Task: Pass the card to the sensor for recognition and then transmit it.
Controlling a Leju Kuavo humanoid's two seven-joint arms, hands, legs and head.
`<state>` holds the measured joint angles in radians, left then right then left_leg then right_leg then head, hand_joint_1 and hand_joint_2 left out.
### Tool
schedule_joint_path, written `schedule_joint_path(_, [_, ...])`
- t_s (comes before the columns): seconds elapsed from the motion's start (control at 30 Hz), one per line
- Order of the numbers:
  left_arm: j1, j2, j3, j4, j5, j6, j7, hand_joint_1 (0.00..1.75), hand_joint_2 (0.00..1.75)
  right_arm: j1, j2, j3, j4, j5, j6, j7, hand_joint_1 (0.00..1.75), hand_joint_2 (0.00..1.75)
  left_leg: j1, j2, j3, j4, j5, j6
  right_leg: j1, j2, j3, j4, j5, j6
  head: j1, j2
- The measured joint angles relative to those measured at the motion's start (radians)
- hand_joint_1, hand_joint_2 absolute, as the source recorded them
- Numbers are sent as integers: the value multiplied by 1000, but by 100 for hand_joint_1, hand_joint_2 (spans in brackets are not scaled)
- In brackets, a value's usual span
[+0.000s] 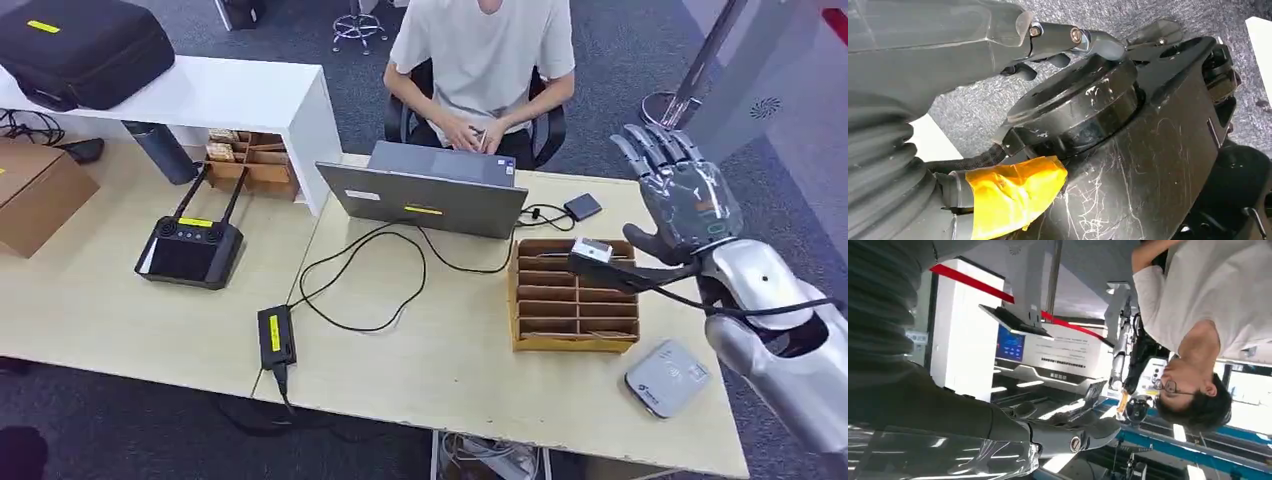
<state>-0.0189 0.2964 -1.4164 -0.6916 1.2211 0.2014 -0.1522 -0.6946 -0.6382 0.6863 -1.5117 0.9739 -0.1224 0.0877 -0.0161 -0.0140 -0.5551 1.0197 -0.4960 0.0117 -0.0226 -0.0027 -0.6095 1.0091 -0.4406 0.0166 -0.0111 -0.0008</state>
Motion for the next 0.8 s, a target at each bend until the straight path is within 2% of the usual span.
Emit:
schedule_joint_path(0.17, [5,10,0,-24,19,14,-7,0,175,55,-15,-12,-46,-14,1,-3,0,175,0,1,0,0,0,0,0,1,0,0,0,0,-1,0])
schedule_joint_path(0.37, [4,14,-1,-33,27,16,-9,0,175,107,-11,-13,-41,-14,-3,-7,0,175,0,1,0,0,0,0,0,1,0,0,0,0,-1,0])
schedule_joint_path(0.8, [3,14,-5,-61,44,56,-6,0,175,151,72,-6,98,-2,-44,-5,0,175,0,0,0,0,0,0,0,1,0,0,0,0,-1,0])
